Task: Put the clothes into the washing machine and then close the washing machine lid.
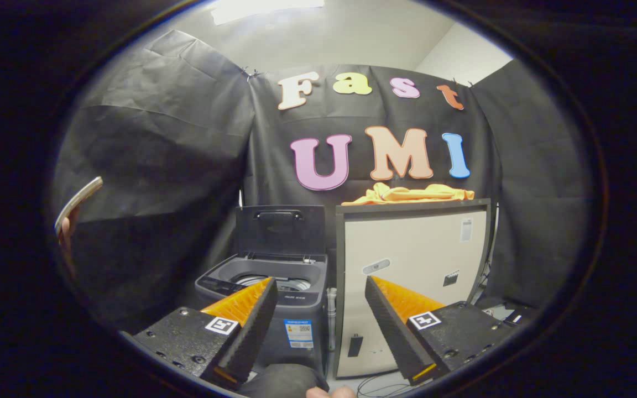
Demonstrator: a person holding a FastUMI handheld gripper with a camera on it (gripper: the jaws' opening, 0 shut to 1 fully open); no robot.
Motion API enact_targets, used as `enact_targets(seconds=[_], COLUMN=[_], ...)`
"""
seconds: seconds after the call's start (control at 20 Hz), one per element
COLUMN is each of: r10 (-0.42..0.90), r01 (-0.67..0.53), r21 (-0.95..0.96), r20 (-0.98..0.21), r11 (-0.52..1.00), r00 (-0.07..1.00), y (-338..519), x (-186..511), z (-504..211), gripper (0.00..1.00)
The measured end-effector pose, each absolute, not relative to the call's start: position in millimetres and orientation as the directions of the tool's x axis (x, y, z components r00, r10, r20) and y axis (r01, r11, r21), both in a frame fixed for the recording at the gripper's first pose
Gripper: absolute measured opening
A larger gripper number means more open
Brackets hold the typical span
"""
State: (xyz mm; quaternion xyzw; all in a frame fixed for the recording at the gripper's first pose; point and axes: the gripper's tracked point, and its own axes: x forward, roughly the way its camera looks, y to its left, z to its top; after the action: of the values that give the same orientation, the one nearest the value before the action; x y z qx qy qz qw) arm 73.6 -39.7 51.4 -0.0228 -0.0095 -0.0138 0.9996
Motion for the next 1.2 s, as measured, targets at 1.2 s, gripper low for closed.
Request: enact_targets(seconds=[1.2], r10=[-0.235], r01=[0.224], r21=[-0.133], r20=[-0.075], r11=[0.965], r00=[0.969], y=[-181], x=[275], z=[185], gripper=[0.97])
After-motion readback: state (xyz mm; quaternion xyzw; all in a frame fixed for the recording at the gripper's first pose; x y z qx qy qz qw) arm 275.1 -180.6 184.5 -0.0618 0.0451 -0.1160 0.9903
